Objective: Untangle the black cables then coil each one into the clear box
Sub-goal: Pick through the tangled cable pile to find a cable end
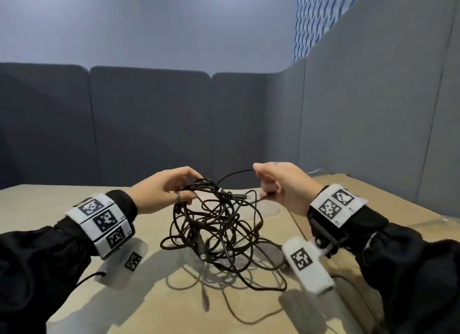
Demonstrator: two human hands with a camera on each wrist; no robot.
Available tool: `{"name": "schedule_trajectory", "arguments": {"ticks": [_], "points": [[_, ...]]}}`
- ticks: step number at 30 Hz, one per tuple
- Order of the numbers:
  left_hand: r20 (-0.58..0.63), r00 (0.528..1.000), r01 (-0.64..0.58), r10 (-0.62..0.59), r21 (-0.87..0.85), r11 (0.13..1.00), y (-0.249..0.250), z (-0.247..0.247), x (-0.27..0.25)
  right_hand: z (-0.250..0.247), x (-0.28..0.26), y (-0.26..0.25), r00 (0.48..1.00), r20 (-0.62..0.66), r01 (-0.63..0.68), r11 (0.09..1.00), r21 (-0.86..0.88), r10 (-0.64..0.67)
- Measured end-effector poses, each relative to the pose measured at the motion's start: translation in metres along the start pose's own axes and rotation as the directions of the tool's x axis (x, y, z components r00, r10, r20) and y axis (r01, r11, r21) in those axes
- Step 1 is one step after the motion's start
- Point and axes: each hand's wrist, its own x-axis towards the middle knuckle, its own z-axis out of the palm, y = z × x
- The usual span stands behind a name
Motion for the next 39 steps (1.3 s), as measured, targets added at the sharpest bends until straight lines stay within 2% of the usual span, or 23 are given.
{"name": "schedule_trajectory", "arguments": {"ticks": [1,3,4,5,6,7,9,10,12,14,15,16,17,19,21,22,25,28,30,33,36,38,39], "points": [[0.013,1.0,0.0,-0.001,0.04,0.999,-0.001,0.0,-0.001,-0.004,-0.001,-0.002,1.0,0.017,0.011,0.977,-0.214,-0.007],[0.028,1.0,0.0,-0.004,0.125,0.992,-0.003,0.001,-0.002,-0.013,-0.001,-0.006,0.997,0.081,0.066,0.767,-0.639,-0.018],[0.025,1.0,0.0,-0.004,0.165,0.986,-0.004,0.003,-0.002,-0.016,-0.002,-0.009,0.994,0.109,0.094,0.669,-0.737,-0.02],[0.01,1.0,-0.001,-0.001,0.197,0.98,-0.004,0.004,-0.002,-0.02,-0.001,-0.01,0.991,0.128,0.114,0.644,-0.757,-0.025],[-0.009,1.0,-0.004,0.006,0.219,0.976,-0.005,0.005,-0.001,-0.023,0.0,-0.012,0.991,0.129,0.114,0.693,-0.712,-0.031],[-0.03,0.999,-0.007,0.014,0.229,0.973,-0.005,0.005,-0.001,-0.025,0.001,-0.012,0.993,0.108,0.102,0.798,-0.595,-0.046],[-0.061,0.998,-0.001,0.016,0.236,0.972,-0.007,0.002,0.001,-0.028,0.002,-0.014,0.994,0.013,0.106,0.974,-0.199,-0.105],[-0.063,0.998,0.008,0.007,0.247,0.969,-0.008,0.0,0.001,-0.03,0.003,-0.015,0.99,-0.068,0.125,0.992,0.001,-0.124],[-0.048,0.999,0.035,-0.023,0.254,0.967,-0.008,-0.005,0.0,-0.034,0.003,-0.019,0.973,-0.203,0.164,0.946,0.279,-0.109],[-0.009,0.998,0.057,-0.057,0.273,0.96,-0.009,-0.007,-0.001,-0.035,0.001,-0.021,0.974,-0.226,0.106,0.919,0.38,-0.019],[0.007,0.997,0.069,-0.074,0.288,0.955,-0.011,-0.008,0.0,-0.034,-0.002,-0.022,0.982,-0.188,0.041,0.953,0.301,0.017],[0.02,0.996,0.08,-0.09,0.307,0.948,-0.012,-0.008,0.0,-0.031,-0.005,-0.022,0.991,-0.123,-0.03,0.993,0.115,0.044],[0.033,0.993,0.095,-0.112,0.326,0.941,-0.011,-0.007,0.0,-0.027,-0.009,-0.021,0.996,-0.033,-0.087,0.988,-0.128,0.083],[0.057,0.987,0.119,-0.153,0.386,0.915,-0.007,-0.003,0.0,-0.019,-0.015,-0.018,0.97,0.116,-0.12,0.836,-0.535,0.214],[0.071,0.983,0.127,-0.171,0.418,0.899,-0.003,0.001,-0.002,-0.012,-0.015,-0.017,0.95,0.157,-0.099,0.737,-0.668,0.27],[0.086,0.981,0.127,-0.172,0.379,0.917,-0.001,0.002,-0.003,-0.009,-0.014,-0.016,0.95,0.162,-0.099,0.752,-0.651,0.265],[0.182,0.972,0.114,-0.147,0.18,0.977,0.007,0.013,-0.004,0.002,-0.009,-0.015,0.969,0.142,-0.121,0.89,-0.44,0.202],[0.134,0.984,0.11,-0.12,0.084,0.99,0.01,0.024,0.002,0.015,-0.006,-0.018,0.993,0.11,-0.006,0.969,-0.246,0.034],[0.099,0.991,0.076,-0.091,0.15,0.986,0.005,0.024,0.002,0.016,-0.003,-0.023,0.993,0.007,0.116,0.992,-0.051,-0.115],[0.064,0.991,0.095,-0.114,0.245,0.965,-0.006,0.013,-0.005,0.004,0.001,-0.024,0.936,-0.258,0.28,0.951,0.131,-0.24],[0.138,0.981,0.133,-0.135,0.024,0.991,-0.001,0.007,-0.01,-0.008,0.002,-0.011,0.901,-0.367,0.28,0.956,0.088,-0.23],[0.218,0.961,0.181,-0.173,-0.017,0.983,0.004,0.009,-0.011,-0.015,0.006,-0.003,0.936,-0.298,0.14,0.975,-0.171,-0.186],[0.237,0.952,0.195,-0.194,0.022,0.981,0.006,0.012,-0.011,-0.016,0.007,-0.002,0.96,-0.234,0.055,0.926,-0.374,-0.152]]}}
